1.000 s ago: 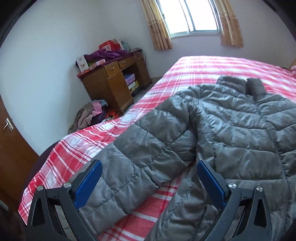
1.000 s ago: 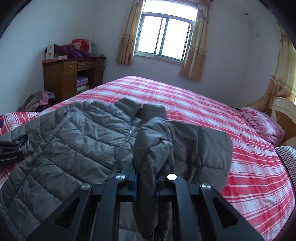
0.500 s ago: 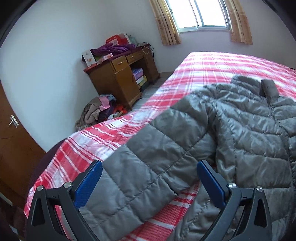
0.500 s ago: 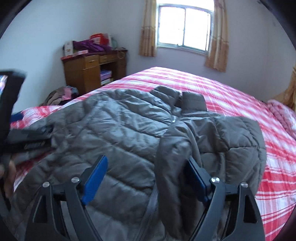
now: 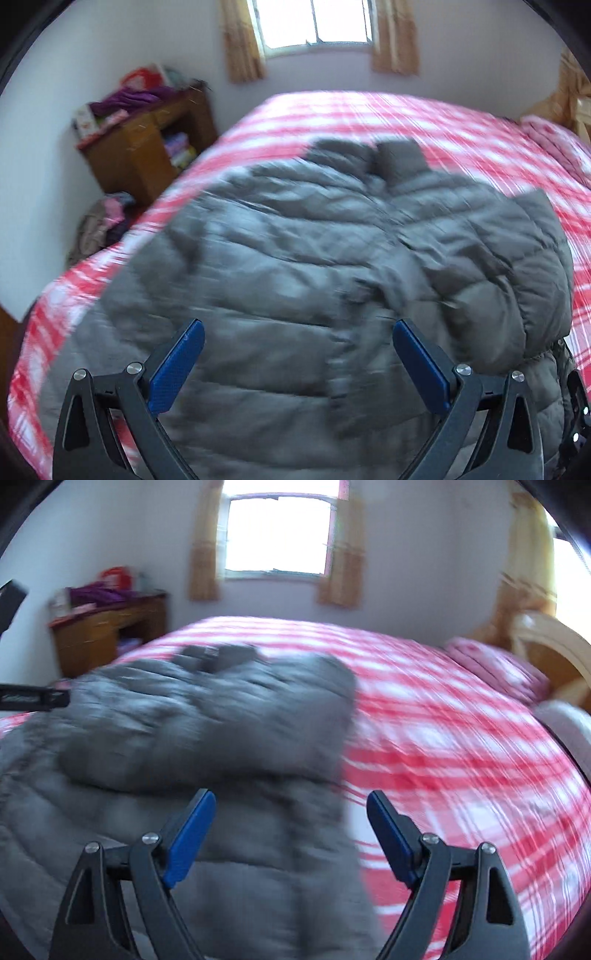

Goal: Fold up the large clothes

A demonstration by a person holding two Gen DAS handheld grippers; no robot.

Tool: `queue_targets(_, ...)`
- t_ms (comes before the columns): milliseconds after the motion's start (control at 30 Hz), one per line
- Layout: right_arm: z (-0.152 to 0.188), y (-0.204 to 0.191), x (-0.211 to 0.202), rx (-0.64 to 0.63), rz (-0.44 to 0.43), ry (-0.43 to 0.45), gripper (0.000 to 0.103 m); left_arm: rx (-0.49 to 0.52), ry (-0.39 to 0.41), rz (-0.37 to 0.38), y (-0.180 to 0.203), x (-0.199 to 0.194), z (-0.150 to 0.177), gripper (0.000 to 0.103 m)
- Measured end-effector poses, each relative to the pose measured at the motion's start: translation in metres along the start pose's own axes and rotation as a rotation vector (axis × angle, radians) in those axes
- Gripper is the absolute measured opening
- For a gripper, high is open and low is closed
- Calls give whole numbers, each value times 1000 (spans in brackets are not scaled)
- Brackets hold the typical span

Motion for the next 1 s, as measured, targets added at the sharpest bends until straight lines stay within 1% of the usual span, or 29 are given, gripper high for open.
queue_targets(33,7,11,6,23,14,-15,87,24,-5,2,13,9,1,101)
queue_targets(67,13,18,12,43,16,-35,87,48,-9,-11,22,16,1,86)
queue_targets(100,20,22,17,60,11,-58,87,62,-22,-8,28,21,3,51)
queue_targets(133,26,26,21,79,3,-83,87,70,-49,17,33,28,5,31)
queue_targets(167,32,29,29,113,-21,-119,87,62,-77,47,37,33,5,16)
queue_targets(200,35,31,32,133,-36,-132,87,55,-64,38,35,32,3,16)
queue_targets(233,36,34,33,151,-45,-142,88,58,-35,8,31,27,-1,15)
queue_targets(267,36,36,36,169,-52,-153,90,73,5,-43,25,21,-7,15)
queue_targets(333,37,33,38,180,-61,-162,91,80,46,-94,15,14,-13,15)
queue_targets(400,37,33,40,191,-69,-171,91,99,54,-135,2,13,-14,15)
queue_targets(467,40,34,40,202,-78,-179,92,108,37,-148,-1,18,-10,17)
queue_targets(500,40,35,39,206,-81,-179,92,114,11,-162,-3,24,-6,28)
queue_targets(533,41,35,39,206,-80,-179,92,115,-11,-193,-5,28,-4,37)
queue_targets(567,42,36,39,205,-81,-181,92,111,-27,-225,-7,30,-2,59)
queue_targets(600,41,37,41,207,-87,-190,92,111,-11,-232,-8,26,-3,65)
queue_targets(633,41,38,41,219,-103,-198,92,111,18,-240,-11,19,-3,65)
queue_targets(667,41,42,39,237,-127,-206,89,104,64,-275,-16,6,-8,66)
queue_targets(700,42,46,36,244,-140,-221,85,91,104,-295,-22,-4,-11,72)
queue_targets(733,40,51,32,241,-135,-231,72,68,151,-311,-28,-17,-17,78)
queue_targets(767,35,56,25,243,-131,-229,63,42,190,-328,-34,-28,-22,89)
queue_targets(800,30,60,18,251,-137,-221,61,3,238,-355,-41,-40,-28,92)
queue_targets(833,23,62,10,259,-145,-204,61,-32,272,-358,-44,-49,-34,92)
queue_targets(867,7,66,1,259,-146,-167,61,-60,293,-311,-40,-55,-39,92)
queue_targets(900,-5,66,-4,251,-145,-142,61,-66,297,-264,-33,-56,-43,92)
queue_targets(967,-39,60,-4,217,-141,-85,61,-54,269,-211,-13,-48,-46,92)
queue_targets(1000,-49,55,0,195,-133,-67,61,-42,242,-162,3,-39,-46,92)
Point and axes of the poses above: each gripper's, at about its wrist camera, not at the fingertips, and x roughly the way its jaws point, y to its right, z to its underside, the point moved 7 cm from there along x, roughly the way its jaws point, and after that the axes turned 1 degree about z, right-handed, at the moved point
